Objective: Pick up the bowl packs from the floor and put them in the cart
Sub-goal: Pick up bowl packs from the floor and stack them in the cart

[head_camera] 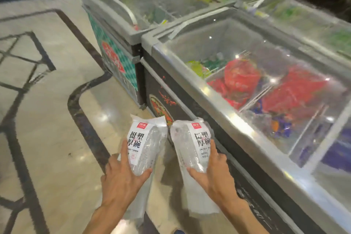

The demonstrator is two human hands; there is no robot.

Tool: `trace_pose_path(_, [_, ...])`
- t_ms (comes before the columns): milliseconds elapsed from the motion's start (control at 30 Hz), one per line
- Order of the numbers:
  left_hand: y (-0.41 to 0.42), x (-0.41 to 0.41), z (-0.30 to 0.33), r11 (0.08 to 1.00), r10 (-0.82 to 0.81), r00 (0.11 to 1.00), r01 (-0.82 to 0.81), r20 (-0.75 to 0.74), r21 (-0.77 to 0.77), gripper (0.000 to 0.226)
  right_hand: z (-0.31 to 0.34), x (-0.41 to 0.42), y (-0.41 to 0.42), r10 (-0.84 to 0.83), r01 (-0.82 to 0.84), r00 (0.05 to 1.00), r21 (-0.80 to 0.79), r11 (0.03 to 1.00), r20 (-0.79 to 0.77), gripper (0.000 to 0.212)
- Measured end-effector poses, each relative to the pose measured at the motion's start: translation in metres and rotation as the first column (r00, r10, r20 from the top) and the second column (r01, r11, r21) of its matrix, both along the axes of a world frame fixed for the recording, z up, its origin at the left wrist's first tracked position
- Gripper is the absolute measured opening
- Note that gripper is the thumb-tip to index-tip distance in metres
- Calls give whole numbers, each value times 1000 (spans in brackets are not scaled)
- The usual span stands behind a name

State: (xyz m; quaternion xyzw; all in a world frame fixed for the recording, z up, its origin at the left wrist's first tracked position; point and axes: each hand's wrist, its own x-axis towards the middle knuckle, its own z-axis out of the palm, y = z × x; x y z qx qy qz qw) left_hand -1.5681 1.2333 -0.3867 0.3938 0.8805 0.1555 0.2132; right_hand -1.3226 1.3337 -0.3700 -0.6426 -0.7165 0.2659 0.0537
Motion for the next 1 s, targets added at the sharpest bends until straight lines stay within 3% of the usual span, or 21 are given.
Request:
trace_pose_path(200, [-20, 69, 143, 973, -216, 975, 218, -43, 72, 121, 136, 85, -77, -238, 251, 963, 94, 963, -130, 122])
trace_pose_path(433, [-32, 219, 241, 820, -537, 840, 541, -77, 188, 124, 221, 240, -193, -576, 597, 801, 133, 791, -164, 121])
trace_pose_path(700, [-113, 455, 283, 476, -857, 505, 854, -109, 209, 125, 265, 430, -382, -831, 852, 519, 195, 485, -201, 123])
trace_pose_path(1000, [-317, 728, 302, 35, -995, 61, 952, -77, 305, 129, 301, 609, -646, -981, 982, 90, 180, 59, -172, 121])
